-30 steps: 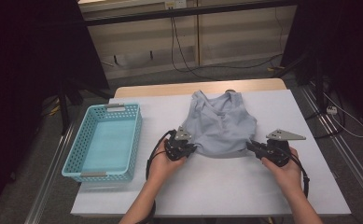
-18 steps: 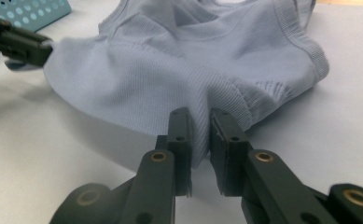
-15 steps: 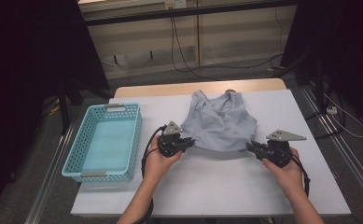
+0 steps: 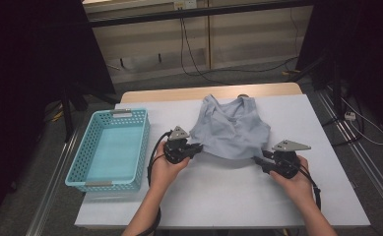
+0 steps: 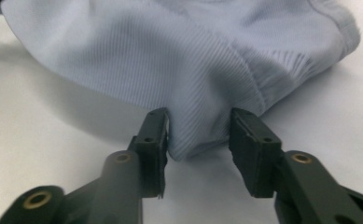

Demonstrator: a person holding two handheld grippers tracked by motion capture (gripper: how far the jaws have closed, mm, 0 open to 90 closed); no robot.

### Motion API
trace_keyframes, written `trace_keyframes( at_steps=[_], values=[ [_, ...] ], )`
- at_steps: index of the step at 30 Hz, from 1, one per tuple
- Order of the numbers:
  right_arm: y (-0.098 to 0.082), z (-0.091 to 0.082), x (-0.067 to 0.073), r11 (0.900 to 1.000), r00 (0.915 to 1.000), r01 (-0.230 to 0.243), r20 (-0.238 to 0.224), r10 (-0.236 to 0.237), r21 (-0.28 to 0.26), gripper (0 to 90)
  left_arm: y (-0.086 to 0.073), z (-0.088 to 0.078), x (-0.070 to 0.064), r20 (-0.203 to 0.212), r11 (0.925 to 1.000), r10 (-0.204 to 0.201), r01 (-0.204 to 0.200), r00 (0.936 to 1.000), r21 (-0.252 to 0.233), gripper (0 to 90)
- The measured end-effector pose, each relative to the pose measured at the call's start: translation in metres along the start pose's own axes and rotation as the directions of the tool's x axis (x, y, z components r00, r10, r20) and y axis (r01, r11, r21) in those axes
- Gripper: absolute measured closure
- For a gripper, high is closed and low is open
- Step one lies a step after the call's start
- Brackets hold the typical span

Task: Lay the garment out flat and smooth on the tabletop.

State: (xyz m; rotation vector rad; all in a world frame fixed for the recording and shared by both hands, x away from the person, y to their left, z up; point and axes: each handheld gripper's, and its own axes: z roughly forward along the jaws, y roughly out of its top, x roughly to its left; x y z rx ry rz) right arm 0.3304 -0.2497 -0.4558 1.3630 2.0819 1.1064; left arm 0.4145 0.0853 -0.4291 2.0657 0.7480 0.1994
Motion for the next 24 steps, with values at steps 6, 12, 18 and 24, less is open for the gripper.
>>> trace_keyframes(
  at_steps=[6,12,18,24],
  values=[
    [-0.002,0.005,0.001,0.999,0.9997,0.004,0.025,-0.004,0.035,47.4,0.001,-0.001,0.001,-0.002,1.0000,0.001,-0.001,1.0000,-0.001,83.8],
    [0.000,0.008,0.004,0.998,0.9984,0.014,0.053,-0.018,0.065,71.2,0.002,-0.001,0.001,-0.005,1.0000,-0.003,0.003,1.0000,-0.003,83.8],
    [0.001,0.001,-0.004,0.999,0.9994,-0.030,0.014,0.030,0.031,87.3,0.003,-0.002,0.001,-0.016,1.0000,0.009,-0.010,0.9998,-0.002,83.8],
    [0.008,-0.025,-0.015,0.998,0.9982,-0.056,0.021,0.057,-0.041,88.3,0.004,-0.004,0.000,-0.026,0.9999,0.015,-0.015,0.9996,-0.005,83.8]
  ],
)
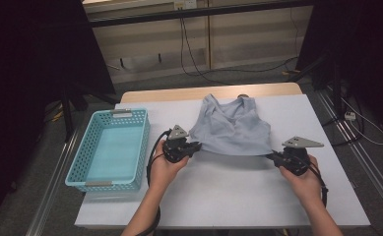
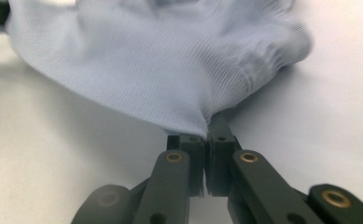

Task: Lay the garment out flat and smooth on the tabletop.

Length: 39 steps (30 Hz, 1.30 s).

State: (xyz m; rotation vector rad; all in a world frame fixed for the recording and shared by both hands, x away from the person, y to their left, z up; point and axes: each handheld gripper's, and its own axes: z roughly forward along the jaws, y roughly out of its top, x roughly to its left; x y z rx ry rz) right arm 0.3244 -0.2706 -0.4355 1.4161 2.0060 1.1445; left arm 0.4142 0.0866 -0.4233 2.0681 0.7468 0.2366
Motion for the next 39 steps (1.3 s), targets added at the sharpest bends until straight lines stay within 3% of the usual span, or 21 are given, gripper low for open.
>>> trace_keyframes(
  at_steps=[3,6,11,13,16,19,22,27,30,39],
  values=[
    [0.001,-0.009,-0.006,1.000,0.9999,-0.010,0.008,0.011,-0.019,88.1,0.000,0.001,-0.002,0.010,1.0000,0.004,-0.004,0.9999,0.003,83.8],
    [-0.001,-0.005,-0.003,1.000,1.0000,0.000,0.010,0.000,-0.012,86.6,0.001,0.003,-0.003,0.002,0.9999,0.014,-0.014,0.9999,0.010,83.8],
    [-0.006,0.007,-0.001,1.000,0.9996,0.002,0.027,-0.003,0.024,75.1,0.000,0.002,-0.001,0.005,0.9999,0.008,-0.008,1.0000,0.011,83.8],
    [-0.007,0.011,-0.001,1.000,0.9992,-0.016,0.036,0.015,0.024,65.0,0.000,0.002,-0.001,0.006,0.9999,0.006,-0.006,1.0000,0.010,83.8],
    [-0.010,0.016,0.001,0.999,0.9987,-0.025,0.045,0.023,0.047,57.1,0.000,0.002,-0.001,0.005,0.9999,0.005,-0.005,1.0000,0.009,83.8],
    [-0.012,0.022,0.005,0.997,0.9986,-0.014,0.051,0.010,0.079,56.2,0.000,0.002,-0.001,0.002,1.0000,0.004,-0.004,1.0000,0.007,83.8],
    [-0.014,0.026,0.007,0.995,0.9935,-0.011,0.114,-0.001,0.103,57.4,0.000,0.002,-0.001,0.004,0.9999,0.005,-0.005,1.0000,0.009,83.8],
    [-0.014,0.025,0.005,0.994,0.9951,-0.036,0.095,0.027,0.099,79.7,0.000,0.003,0.000,0.005,0.9999,0.013,-0.013,0.9999,0.011,83.8],
    [-0.014,0.023,0.004,0.994,0.9965,-0.039,0.078,0.031,0.103,87.2,0.000,0.003,-0.001,0.006,0.9998,0.012,-0.012,0.9999,0.013,83.8],
    [-0.011,0.010,-0.002,0.996,0.9964,-0.059,0.065,0.054,0.074,89.2,0.003,0.000,-0.001,0.005,0.9999,0.009,-0.009,0.9999,0.005,83.8]
  ],
)
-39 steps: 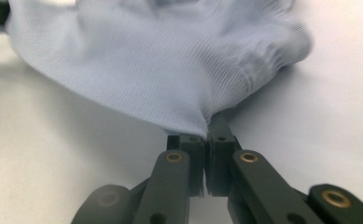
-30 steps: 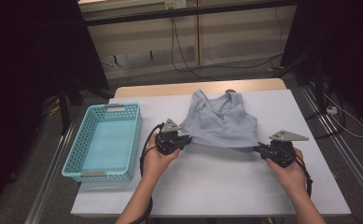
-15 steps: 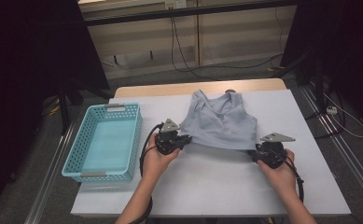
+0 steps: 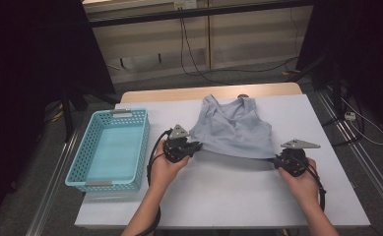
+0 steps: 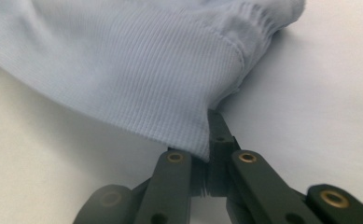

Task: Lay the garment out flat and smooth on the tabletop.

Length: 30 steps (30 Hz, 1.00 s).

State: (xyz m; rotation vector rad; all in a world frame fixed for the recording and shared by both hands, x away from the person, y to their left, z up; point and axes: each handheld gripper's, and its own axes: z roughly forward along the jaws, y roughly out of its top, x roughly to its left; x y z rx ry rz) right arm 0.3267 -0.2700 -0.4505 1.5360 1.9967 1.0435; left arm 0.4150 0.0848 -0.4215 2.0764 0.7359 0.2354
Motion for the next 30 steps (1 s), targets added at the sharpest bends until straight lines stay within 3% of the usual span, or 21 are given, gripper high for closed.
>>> trace_keyframes(
  at_steps=[5,8,14,18,30],
  values=[
    [0.004,-0.016,-0.007,0.999,0.9982,0.031,0.052,-0.029,-0.037,89.1,0.003,0.001,-0.004,0.023,1.0000,0.005,-0.005,0.9997,-0.005,83.8],
    [0.006,-0.020,-0.008,0.998,0.9971,0.026,0.073,-0.021,-0.060,87.6,0.004,0.002,-0.006,0.022,0.9998,0.018,-0.018,0.9996,0.000,83.8],
    [0.002,-0.012,-0.007,0.999,0.9999,-0.011,0.012,0.011,-0.045,83.2,0.002,0.001,-0.005,0.021,1.0000,0.002,-0.002,0.9998,0.001,83.5],
    [0.001,-0.009,-0.008,0.999,0.9997,-0.026,-0.004,0.026,-0.040,81.5,0.002,0.002,-0.005,0.026,0.9998,0.011,-0.012,0.9996,0.018,83.0],
    [0.001,-0.002,-0.001,0.999,0.9992,-0.018,-0.037,0.017,-0.030,77.4,0.005,-0.005,-0.006,0.050,0.9998,-0.016,0.016,0.9986,-0.011,82.7]
  ],
)
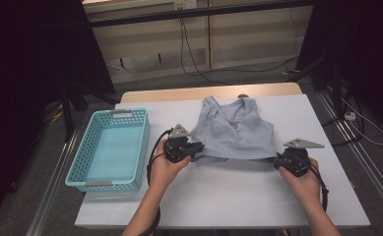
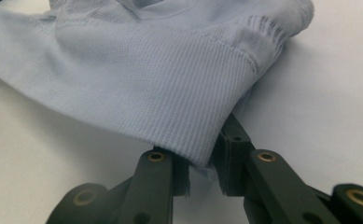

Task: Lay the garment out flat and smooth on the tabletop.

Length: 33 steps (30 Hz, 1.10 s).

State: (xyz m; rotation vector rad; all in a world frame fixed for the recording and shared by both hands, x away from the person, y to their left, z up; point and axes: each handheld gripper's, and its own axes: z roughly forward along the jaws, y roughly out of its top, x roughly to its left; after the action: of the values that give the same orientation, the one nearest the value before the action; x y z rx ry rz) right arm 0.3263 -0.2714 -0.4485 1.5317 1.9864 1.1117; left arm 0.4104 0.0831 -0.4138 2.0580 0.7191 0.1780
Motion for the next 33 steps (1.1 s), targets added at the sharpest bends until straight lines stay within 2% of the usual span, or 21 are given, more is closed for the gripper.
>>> trace_keyframes(
  at_steps=[4,8,15,18,19,22,24,26,28,30,31,33],
  values=[
    [0.000,0.002,0.002,1.000,1.0000,0.006,-0.004,-0.006,0.007,75.6,-0.002,0.000,0.002,-0.013,1.0000,0.004,-0.004,0.9999,0.007,85.0],
    [0.000,0.002,0.002,1.000,1.0000,0.007,-0.006,-0.007,0.008,74.3,-0.006,0.004,0.004,-0.011,0.9998,0.004,-0.004,0.9999,0.020,83.8],
    [0.000,0.001,0.001,1.000,1.0000,0.000,-0.008,0.000,0.005,73.4,-0.008,0.011,-0.002,0.029,0.9983,0.032,-0.033,0.9991,0.047,72.8],
    [0.000,0.001,0.001,1.000,1.0000,0.000,-0.007,0.000,0.008,73.2,-0.010,0.015,-0.003,0.040,0.9975,0.030,-0.032,0.9988,0.062,67.0],
    [0.000,0.001,0.001,1.000,1.0000,-0.001,-0.007,0.001,0.009,73.1,-0.012,0.018,-0.003,0.046,0.9967,0.017,-0.020,0.9988,0.078,64.4],
    [0.000,0.001,0.001,1.000,1.0000,-0.003,-0.008,0.003,0.010,73.1,-0.017,0.026,-0.003,0.036,0.9946,0.017,-0.021,0.9992,0.102,55.5],
    [0.000,0.001,0.001,1.000,0.9999,-0.005,-0.010,0.005,0.010,72.8,-0.020,0.031,-0.004,0.030,0.9925,0.025,-0.028,0.9992,0.119,54.2],
    [0.000,0.001,0.001,1.000,0.9999,-0.006,-0.010,0.006,0.011,72.1,-0.023,0.036,-0.005,0.038,0.9886,0.020,-0.026,0.9991,0.148,56.0],
    [0.000,0.001,0.001,1.000,0.9999,-0.009,-0.013,0.009,0.009,71.0,-0.025,0.038,-0.007,0.023,0.9895,0.035,-0.038,0.9991,0.139,59.5],
    [-0.001,0.002,0.001,1.000,0.9997,-0.016,-0.017,0.016,0.012,70.7,-0.024,0.038,-0.007,0.007,0.9873,0.034,-0.034,0.9994,0.155,64.8],
    [-0.001,0.002,0.001,1.000,0.9997,-0.017,-0.017,0.017,0.014,70.7,-0.024,0.038,-0.008,0.003,0.9859,0.049,-0.049,0.9988,0.160,67.5],
    [-0.001,0.002,0.002,1.000,0.9997,-0.016,-0.019,0.016,0.018,70.7,-0.023,0.039,-0.008,0.008,0.9844,0.053,-0.053,0.9986,0.168,72.3]
  ],
)
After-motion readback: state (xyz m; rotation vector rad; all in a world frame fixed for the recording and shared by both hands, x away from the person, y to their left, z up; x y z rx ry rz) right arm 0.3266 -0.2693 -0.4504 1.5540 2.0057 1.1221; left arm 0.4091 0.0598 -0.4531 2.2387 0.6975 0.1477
